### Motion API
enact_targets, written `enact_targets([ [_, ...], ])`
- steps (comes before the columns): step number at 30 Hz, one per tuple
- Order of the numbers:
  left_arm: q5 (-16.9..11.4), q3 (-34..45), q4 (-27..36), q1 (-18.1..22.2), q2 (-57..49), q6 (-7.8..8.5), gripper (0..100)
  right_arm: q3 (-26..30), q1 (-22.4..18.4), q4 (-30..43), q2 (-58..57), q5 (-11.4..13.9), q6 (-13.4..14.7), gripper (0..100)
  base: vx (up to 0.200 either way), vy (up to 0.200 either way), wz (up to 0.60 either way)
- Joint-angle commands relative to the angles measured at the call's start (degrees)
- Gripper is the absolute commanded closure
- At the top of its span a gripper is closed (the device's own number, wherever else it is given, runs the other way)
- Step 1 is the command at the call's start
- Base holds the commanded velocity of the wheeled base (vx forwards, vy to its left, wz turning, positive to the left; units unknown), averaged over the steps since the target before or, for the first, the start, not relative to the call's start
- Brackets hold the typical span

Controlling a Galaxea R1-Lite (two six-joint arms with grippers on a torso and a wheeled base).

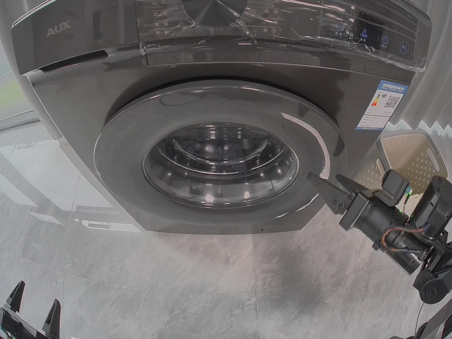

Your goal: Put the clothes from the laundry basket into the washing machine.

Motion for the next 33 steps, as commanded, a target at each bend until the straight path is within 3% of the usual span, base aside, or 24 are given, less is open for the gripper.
enact_targets([
  [1,0.02,1.01,-0.08,0.0,-0.61,-0.01,0,5.44,2.93,1.21,-3.78,0.51,-0.85,0,0.0,0.0,0.0],
  [5,0.02,1.01,0.0,-0.09,-0.61,-0.28,0,13.17,3.11,0.77,-7.03,1.12,-4.63,0,0.0,0.0,0.0],
  [9,0.02,1.01,0.0,-0.09,-0.61,-0.37,0,18.8,2.14,1.3,-12.04,1.21,-6.56,0,0.0,0.0,0.0],
  [19,0.02,1.01,0.0,-0.09,-0.61,-0.28,0,18.88,-7.09,15.8,-27.6,1.12,-8.67,0,0.0,0.0,0.0],
  [20,0.02,1.01,-0.08,-0.09,-0.61,-0.28,0,18.88,-9.37,21.69,-34.37,1.47,-9.64,0,0.0,0.0,0.0],
  [23,0.02,1.01,-0.08,-0.09,-0.61,-0.28,0,18.88,-11.04,27.14,-40.26,1.82,-10.34,0,0.0,0.0,0.0],
  [25,0.02,1.01,0.0,-0.09,-0.61,-0.37,0,18.88,-15.52,37.51,-49.05,2.79,-11.22,0,0.0,0.0,0.0],
  [28,0.11,1.01,0.0,-0.09,-0.61,-0.54,0,18.88,-20.97,47.44,-59.42,3.49,-13.07,0,0.0,0.0,0.0],
  [33,0.02,1.01,-0.08,-0.09,-0.61,-0.54,0,17.21,-29.06,55.97,-70.58,4.02,-14.74,0,0.0,0.0,0.0],
])
